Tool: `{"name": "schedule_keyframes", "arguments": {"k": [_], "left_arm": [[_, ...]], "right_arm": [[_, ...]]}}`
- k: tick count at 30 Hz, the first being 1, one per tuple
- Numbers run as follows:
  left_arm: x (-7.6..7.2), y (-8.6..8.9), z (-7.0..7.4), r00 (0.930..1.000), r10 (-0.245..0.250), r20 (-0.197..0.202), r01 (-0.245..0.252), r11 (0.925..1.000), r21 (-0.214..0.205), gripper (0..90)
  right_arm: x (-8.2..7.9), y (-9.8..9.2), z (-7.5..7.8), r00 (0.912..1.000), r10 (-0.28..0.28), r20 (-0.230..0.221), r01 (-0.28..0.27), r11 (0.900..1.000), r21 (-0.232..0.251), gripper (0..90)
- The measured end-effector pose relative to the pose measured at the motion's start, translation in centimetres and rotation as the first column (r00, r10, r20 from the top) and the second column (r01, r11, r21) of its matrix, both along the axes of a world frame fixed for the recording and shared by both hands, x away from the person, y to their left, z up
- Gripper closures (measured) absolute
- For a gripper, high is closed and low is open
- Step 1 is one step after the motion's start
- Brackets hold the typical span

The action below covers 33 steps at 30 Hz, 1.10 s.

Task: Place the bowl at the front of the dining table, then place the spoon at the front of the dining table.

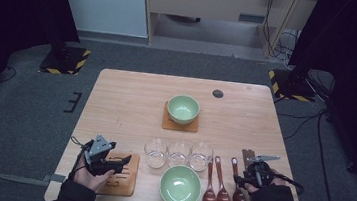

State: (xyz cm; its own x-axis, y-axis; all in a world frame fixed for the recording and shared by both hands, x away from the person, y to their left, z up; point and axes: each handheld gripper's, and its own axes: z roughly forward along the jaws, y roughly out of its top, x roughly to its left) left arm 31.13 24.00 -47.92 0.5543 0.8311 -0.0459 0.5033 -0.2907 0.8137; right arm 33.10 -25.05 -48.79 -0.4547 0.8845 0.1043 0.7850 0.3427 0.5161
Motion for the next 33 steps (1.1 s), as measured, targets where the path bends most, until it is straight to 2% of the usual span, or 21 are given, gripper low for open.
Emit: {"name": "schedule_keyframes", "arguments": {"k": [11,25,33], "left_arm": [[0.1,0.0,-0.1,1.0,-0.001,-0.004,0.001,1.0,-0.007,22.5],[0.2,0.1,0.0,1.0,0.003,0.0,-0.003,0.9999,-0.013,22.6],[0.2,0.0,0.0,1.0,0.002,-0.001,-0.002,0.9999,-0.012,22.5]], "right_arm": [[0.1,0.4,-0.5,0.9994,0.003,-0.035,-0.004,0.9997,-0.022,56.7],[0.0,1.4,-0.7,0.9955,-0.01,-0.094,0.003,0.9979,-0.065,68.0],[0.0,1.7,-0.8,0.9935,-0.022,-0.112,0.012,0.996,-0.088,69.6]]}}
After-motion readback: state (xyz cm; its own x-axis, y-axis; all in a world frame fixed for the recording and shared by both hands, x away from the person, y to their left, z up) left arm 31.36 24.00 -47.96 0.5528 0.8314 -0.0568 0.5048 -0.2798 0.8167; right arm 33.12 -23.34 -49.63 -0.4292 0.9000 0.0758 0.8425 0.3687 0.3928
